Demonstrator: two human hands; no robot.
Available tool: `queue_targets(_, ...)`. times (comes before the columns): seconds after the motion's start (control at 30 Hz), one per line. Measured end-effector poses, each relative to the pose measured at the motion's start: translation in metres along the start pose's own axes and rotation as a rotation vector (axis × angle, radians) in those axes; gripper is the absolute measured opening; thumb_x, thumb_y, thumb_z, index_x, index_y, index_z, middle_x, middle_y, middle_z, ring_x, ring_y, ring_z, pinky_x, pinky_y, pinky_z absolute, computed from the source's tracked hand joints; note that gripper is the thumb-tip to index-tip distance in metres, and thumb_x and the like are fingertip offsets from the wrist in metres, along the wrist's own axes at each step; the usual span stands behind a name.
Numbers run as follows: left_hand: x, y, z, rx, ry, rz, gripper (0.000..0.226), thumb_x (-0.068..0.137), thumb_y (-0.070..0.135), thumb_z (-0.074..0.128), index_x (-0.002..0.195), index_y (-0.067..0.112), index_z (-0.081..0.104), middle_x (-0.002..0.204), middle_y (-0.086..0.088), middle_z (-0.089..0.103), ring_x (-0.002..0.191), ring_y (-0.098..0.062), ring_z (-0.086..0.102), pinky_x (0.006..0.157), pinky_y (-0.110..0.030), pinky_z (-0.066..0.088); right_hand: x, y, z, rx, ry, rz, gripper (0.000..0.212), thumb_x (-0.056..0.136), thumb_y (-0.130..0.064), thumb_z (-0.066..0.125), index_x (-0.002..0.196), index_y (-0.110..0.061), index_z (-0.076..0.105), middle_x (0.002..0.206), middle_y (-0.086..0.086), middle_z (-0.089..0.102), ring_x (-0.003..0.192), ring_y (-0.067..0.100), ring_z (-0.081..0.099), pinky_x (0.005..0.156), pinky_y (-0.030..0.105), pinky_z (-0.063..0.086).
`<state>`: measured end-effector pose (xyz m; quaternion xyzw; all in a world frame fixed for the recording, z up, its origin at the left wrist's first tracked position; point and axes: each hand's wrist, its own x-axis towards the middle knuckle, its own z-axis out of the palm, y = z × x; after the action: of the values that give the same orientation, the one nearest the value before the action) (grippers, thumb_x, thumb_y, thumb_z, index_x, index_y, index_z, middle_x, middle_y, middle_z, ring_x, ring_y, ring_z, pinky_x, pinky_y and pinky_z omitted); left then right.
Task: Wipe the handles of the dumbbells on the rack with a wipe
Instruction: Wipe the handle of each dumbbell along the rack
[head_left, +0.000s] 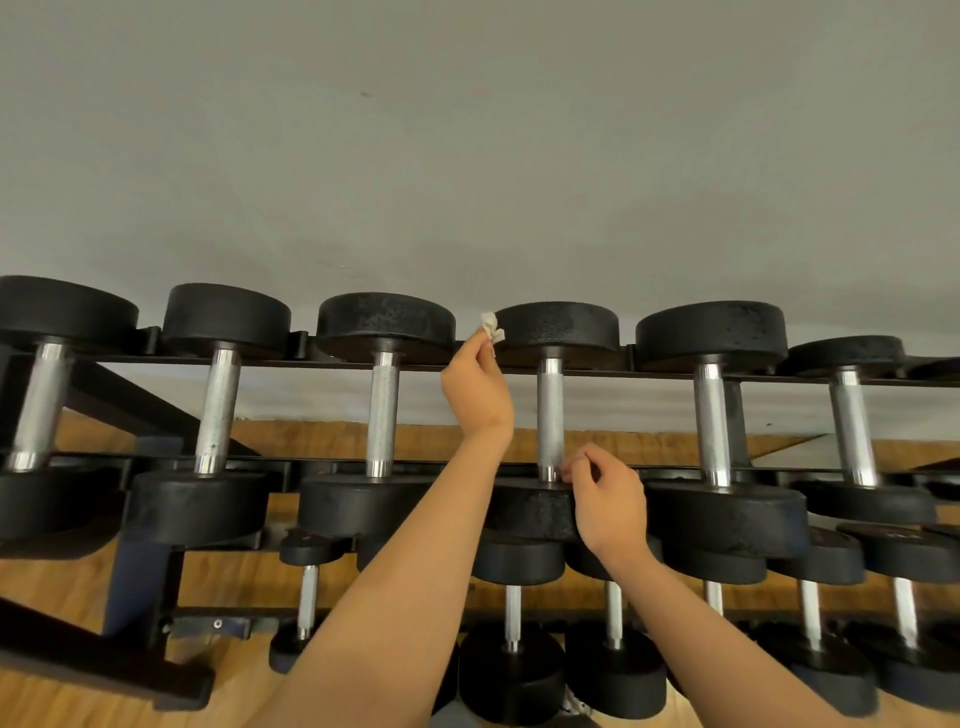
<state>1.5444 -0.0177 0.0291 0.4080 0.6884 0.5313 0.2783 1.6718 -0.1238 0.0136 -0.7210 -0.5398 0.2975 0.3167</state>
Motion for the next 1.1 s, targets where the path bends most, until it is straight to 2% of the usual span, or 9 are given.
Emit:
queue_targets(0.1,0.007,-0.001,0.000,-0.050,-0.020,-0.032,0.026,0.099,0.014,0.053,0.119,0.007,0.067,0.105,-0.008,0.071,0.099,-0.016,0.064,0.088,-0.026,0.053,0.000,-0.001,-0.001,0.008,-0.006,-0.001,0.027,0.094,-0.016,0.047,0.073,-0.012,0.062,0.070,0.000,0.063,0.069,0.014,0.059,0.063,0.033,0.049)
queue_targets(0.17,0.008,-0.007,0.001,-0.111,-0.030,-0.056,0.027,0.098,0.015,0.053,0.121,0.008,0.067,0.108,-0.006,0.070,0.102,-0.014,0.064,0.088,-0.020,0.052,0.000,-0.001,-0.001,0.013,-0.008,-0.001,0.027,0.094,-0.015,0.047,0.073,-0.012,0.063,0.071,0.000,0.063,0.070,0.013,0.059,0.064,0.032,0.049)
queue_targets(0.27,0.007,-0.015,0.003,-0.251,-0.048,-0.112,0.028,0.098,0.014,0.055,0.123,0.011,0.065,0.108,0.005,0.067,0.098,-0.001,0.061,0.083,-0.005,0.047,0.000,-0.002,-0.002,0.027,-0.012,-0.004,0.028,0.094,-0.013,0.047,0.072,-0.016,0.064,0.071,-0.005,0.064,0.072,0.007,0.059,0.066,0.023,0.047)
queue_targets(0.33,0.008,-0.019,0.004,-0.324,-0.046,-0.137,0.028,0.097,0.012,0.056,0.124,0.011,0.064,0.106,0.008,0.066,0.096,0.004,0.060,0.083,-0.003,0.045,0.000,-0.003,-0.003,0.032,-0.013,-0.014,0.029,0.094,-0.011,0.047,0.071,-0.019,0.063,0.070,-0.007,0.064,0.073,0.003,0.059,0.065,0.018,0.045)
queue_targets(0.57,0.010,-0.033,0.017,-0.412,0.063,-0.241,0.026,0.096,0.011,0.056,0.120,0.006,0.066,0.112,-0.006,0.069,0.097,-0.004,0.062,0.078,-0.004,0.048,0.001,0.000,-0.001,0.024,-0.007,-0.033,0.030,0.093,-0.009,0.048,0.071,-0.022,0.063,0.070,-0.009,0.064,0.074,0.003,0.060,0.069,0.025,0.050)
queue_targets(0.67,0.009,-0.036,0.020,-0.436,0.085,-0.258,0.025,0.096,0.010,0.057,0.118,0.004,0.067,0.106,-0.003,0.069,0.093,-0.001,0.062,0.076,-0.005,0.048,0.002,0.003,0.000,0.013,-0.001,-0.047,0.031,0.094,-0.010,0.048,0.070,-0.025,0.062,0.070,-0.011,0.064,0.076,0.002,0.060,0.070,0.025,0.049)
queue_targets(0.9,0.027,-0.053,0.020,-0.380,-0.076,-0.290,0.028,0.097,0.014,0.055,0.122,0.005,0.064,0.113,-0.001,0.066,0.110,-0.011,0.060,0.080,-0.006,0.047,0.003,0.005,0.001,0.035,0.019,-0.055,0.031,0.093,-0.009,0.048,0.070,-0.023,0.063,0.071,-0.012,0.064,0.075,0.004,0.060,0.069,0.028,0.050)
queue_targets(1.0,0.026,-0.059,0.022,-0.357,-0.107,-0.273,0.028,0.098,0.016,0.054,0.121,0.005,0.065,0.113,-0.007,0.069,0.108,-0.014,0.062,0.088,-0.016,0.050,0.003,0.005,0.001,0.043,0.028,-0.051,0.032,0.093,-0.010,0.047,0.068,-0.023,0.063,0.072,-0.013,0.064,0.075,0.005,0.060,0.069,0.029,0.050)
queue_targets(1.1,0.019,-0.064,0.024,-0.351,-0.105,-0.268,0.023,0.099,0.014,0.052,0.109,0.000,0.068,0.096,-0.013,0.069,0.094,-0.021,0.065,0.086,-0.026,0.053,0.002,0.005,0.000,0.049,0.022,-0.056,0.032,0.093,-0.009,0.048,0.069,-0.023,0.063,0.070,-0.012,0.063,0.075,0.005,0.060,0.069,0.028,0.049)
